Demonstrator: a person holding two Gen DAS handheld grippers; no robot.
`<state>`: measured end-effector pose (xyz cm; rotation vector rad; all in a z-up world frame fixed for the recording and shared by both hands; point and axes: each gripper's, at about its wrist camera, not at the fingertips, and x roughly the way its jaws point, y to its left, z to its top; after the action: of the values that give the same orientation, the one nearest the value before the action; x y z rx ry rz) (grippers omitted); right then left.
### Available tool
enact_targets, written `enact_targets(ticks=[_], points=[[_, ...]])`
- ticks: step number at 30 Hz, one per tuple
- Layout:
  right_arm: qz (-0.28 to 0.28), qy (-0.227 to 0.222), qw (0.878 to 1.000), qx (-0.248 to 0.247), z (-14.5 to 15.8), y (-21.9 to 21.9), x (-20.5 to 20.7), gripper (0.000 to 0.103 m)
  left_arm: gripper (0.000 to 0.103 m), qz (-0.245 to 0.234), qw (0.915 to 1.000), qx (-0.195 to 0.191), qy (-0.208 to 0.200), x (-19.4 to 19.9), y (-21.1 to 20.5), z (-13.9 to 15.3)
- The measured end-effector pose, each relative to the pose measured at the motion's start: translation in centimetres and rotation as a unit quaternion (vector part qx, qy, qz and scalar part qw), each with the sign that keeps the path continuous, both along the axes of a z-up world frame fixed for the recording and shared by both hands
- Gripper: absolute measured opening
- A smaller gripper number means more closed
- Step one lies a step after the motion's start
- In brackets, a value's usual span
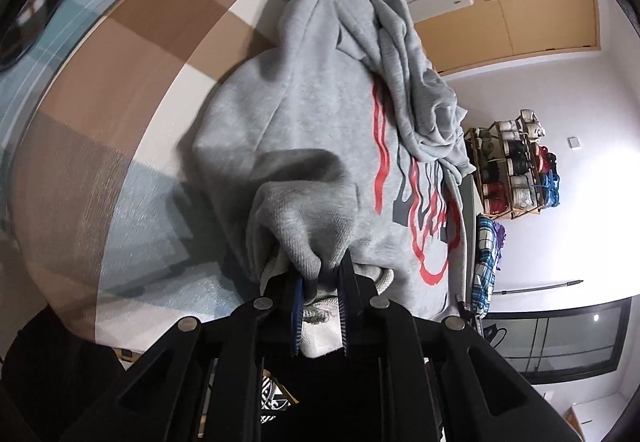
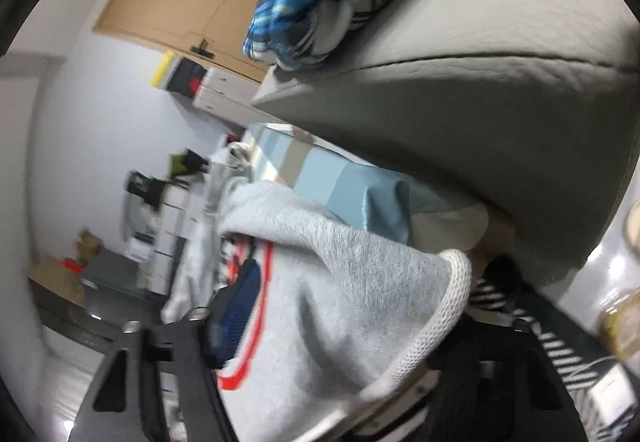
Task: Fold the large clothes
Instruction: 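Lift the hoodie hem with the left tool over the hoodie body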
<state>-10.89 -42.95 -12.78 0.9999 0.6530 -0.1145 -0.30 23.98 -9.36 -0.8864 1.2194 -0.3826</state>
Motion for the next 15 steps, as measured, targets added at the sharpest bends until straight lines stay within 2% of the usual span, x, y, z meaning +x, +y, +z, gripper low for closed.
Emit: enact_targets(ticks=[3,6,8,9,11,15], points=[[0.003,0.035,0.998,-0.051,0.5,0.4,0.0,0.027,0.013,-0.008,0.9997,0.020,0.012,-0.2,-0.2,0.2],[0.003,0.042,0.993,-0.113,2.1,1.0,-0.7,0.018,0.019,-0.034,0.9962,0.076,0.026,-0.6,-1.0,1.0],[0.007,0.025,0.991,-0.131,3.2,1.6,-0.9,0.016,0.046,-0.036,0.9924,0.114,0.030,-1.2,-1.4,1.4],[0.010,0.017,0.990,-0.141,3.9,1.8,-1.1,0.016,0.072,-0.033,0.9904,0.129,0.037,-1.5,-1.4,1.4],[0.016,0.002,0.988,-0.152,4.8,2.3,-1.2,0.015,0.073,-0.027,0.9894,0.137,0.040,-1.9,-1.4,1.3],[0.036,-0.017,0.987,-0.157,6.2,3.3,-0.2,0.014,0.074,-0.017,0.9912,0.126,0.035,-2.1,-0.9,0.8]])
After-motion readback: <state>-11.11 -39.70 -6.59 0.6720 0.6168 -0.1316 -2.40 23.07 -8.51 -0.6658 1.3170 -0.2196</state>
